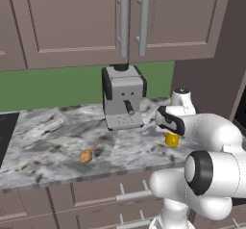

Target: Pick the mug from the counter and place it inside the microwave. Then close the microwave.

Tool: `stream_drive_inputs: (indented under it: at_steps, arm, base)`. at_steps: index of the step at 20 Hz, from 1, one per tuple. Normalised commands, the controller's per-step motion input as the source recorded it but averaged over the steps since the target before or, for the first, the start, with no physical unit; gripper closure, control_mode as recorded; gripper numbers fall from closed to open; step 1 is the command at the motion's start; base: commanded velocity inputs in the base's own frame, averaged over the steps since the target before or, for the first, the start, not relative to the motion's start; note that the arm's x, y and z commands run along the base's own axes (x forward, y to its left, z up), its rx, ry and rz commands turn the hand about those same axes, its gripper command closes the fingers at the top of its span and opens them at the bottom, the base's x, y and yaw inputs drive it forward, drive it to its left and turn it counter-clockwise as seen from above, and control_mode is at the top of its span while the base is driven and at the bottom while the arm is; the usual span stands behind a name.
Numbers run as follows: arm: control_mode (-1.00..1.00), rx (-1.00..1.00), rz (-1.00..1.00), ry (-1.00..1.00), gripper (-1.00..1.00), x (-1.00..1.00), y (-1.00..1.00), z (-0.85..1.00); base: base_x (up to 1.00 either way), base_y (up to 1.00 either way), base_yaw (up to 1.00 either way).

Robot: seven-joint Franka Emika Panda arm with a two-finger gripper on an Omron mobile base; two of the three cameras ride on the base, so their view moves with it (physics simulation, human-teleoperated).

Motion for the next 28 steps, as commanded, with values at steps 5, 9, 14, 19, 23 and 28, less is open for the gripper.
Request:
stream_drive_inputs:
  at_steps: [5,9,14,19,23,28]
  arm:
    - [-1.00,0.00,0.01,0.00,-1.00,0.00,0.00,-0.04]
    - [-1.00,0.00,0.02,0.00,-1.00,0.00,0.00,-0.07]
    - [-1.00,0.00,0.02,0.00,-1.00,0.00,0.00,-0.10]
    - [-1.00,0.00,0.01,0.00,-1.00,0.00,0.00,-0.11]
    - [-1.00,0.00,0.01,0.00,-1.00,0.00,-0.01,-0.21]
    - [-1.00,0.00,0.00,0.00,-1.00,0.00,-0.04,-0.21]
  base:
    - [0.00,0.00,0.00]
    - [0.00,0.00,0.00]
    - [0.00,0.00,0.00]
    - [0.00,0.00,0.00]
    - [0.00,0.00,0.00]
    - [0.00,0.00,0.00]
